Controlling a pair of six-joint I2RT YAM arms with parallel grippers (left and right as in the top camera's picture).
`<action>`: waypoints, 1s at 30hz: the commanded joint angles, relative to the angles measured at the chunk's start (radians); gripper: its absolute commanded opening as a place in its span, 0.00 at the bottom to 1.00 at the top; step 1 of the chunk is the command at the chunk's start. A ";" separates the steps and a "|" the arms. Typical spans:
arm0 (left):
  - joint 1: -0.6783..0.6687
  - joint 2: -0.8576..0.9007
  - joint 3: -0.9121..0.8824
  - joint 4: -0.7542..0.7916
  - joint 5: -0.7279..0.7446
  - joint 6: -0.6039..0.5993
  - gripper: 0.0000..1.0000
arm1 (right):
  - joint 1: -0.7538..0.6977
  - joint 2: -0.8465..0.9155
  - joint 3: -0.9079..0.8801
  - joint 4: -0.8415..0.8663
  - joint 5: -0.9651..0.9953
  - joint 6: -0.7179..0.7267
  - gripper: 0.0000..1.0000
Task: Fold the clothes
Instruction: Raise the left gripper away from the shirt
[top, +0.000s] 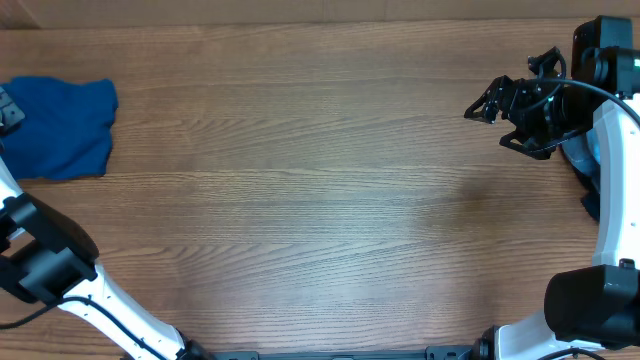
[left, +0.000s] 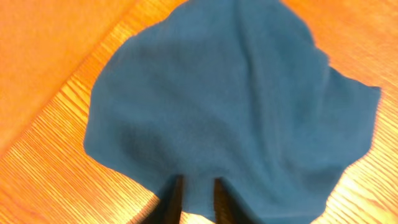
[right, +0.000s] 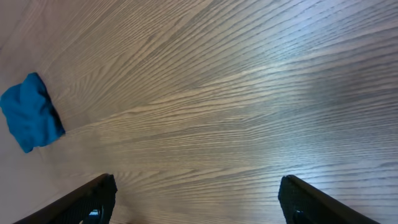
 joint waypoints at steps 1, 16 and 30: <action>0.005 0.118 0.012 -0.013 -0.017 -0.024 0.04 | 0.006 -0.013 0.029 0.000 -0.028 0.003 0.88; 0.032 0.199 0.077 -0.104 0.034 -0.053 0.09 | 0.006 -0.013 0.029 -0.002 -0.037 0.003 0.88; 0.016 -0.155 0.302 -0.319 0.322 -0.050 0.48 | 0.006 -0.020 0.029 0.035 -0.037 -0.042 0.86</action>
